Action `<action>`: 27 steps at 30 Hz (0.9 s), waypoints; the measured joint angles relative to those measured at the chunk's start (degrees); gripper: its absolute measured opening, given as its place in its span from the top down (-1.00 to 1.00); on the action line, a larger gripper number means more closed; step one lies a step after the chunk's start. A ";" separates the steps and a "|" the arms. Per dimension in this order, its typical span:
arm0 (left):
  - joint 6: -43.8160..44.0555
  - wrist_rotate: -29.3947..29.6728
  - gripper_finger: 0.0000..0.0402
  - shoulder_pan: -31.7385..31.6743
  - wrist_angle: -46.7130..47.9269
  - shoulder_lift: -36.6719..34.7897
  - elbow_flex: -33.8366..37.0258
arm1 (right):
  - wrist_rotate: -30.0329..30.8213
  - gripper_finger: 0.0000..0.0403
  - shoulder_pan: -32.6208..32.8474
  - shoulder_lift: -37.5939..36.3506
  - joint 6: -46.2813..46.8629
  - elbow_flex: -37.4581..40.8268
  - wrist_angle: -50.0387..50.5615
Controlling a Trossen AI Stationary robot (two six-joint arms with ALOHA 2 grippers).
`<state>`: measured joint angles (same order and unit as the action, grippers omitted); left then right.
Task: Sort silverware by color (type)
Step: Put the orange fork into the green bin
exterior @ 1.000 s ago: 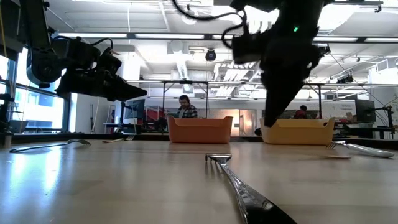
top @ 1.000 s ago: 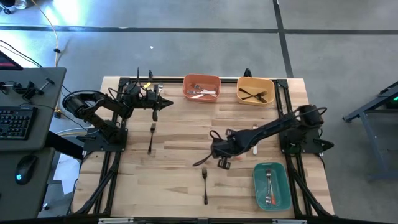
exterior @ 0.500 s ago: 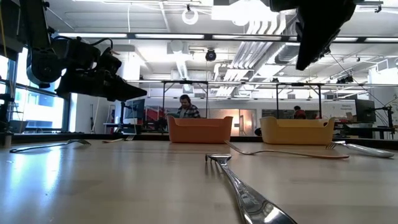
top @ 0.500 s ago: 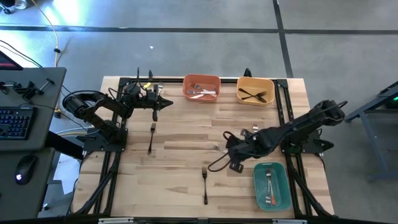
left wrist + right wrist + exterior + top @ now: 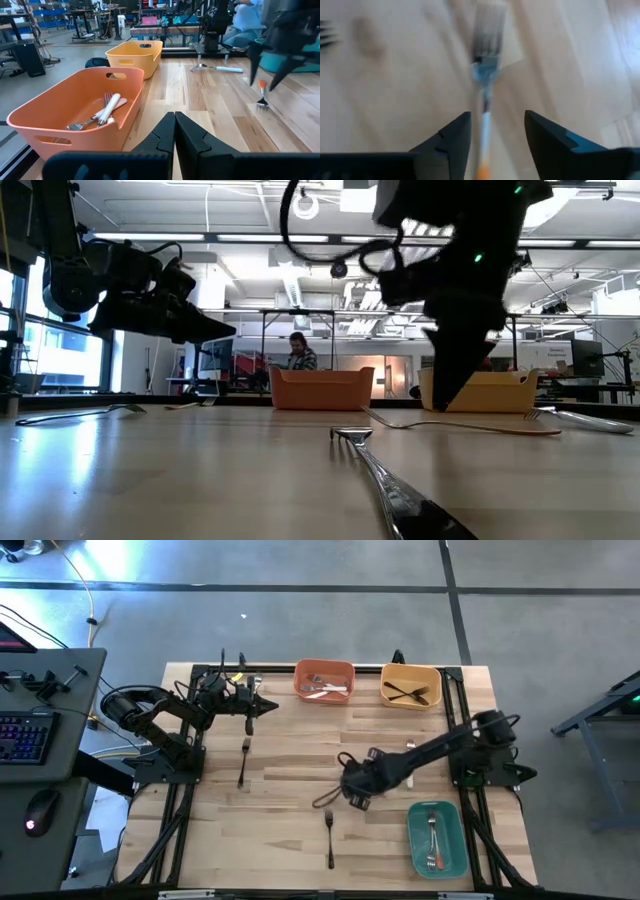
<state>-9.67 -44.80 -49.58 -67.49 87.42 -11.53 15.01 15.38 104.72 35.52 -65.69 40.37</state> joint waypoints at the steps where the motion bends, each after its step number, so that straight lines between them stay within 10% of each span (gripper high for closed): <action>1: -0.08 0.01 1.00 0.01 0.05 0.00 0.00 | -0.14 0.14 -0.74 0.52 -0.48 0.00 -0.11; 27: -0.55 0.11 1.00 0.02 0.42 0.00 0.00 | -11.08 0.97 -5.46 -1.14 -9.54 0.18 3.15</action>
<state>-10.22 -44.69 -49.56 -67.07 87.42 -11.53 3.93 9.91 103.58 25.98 -65.51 43.53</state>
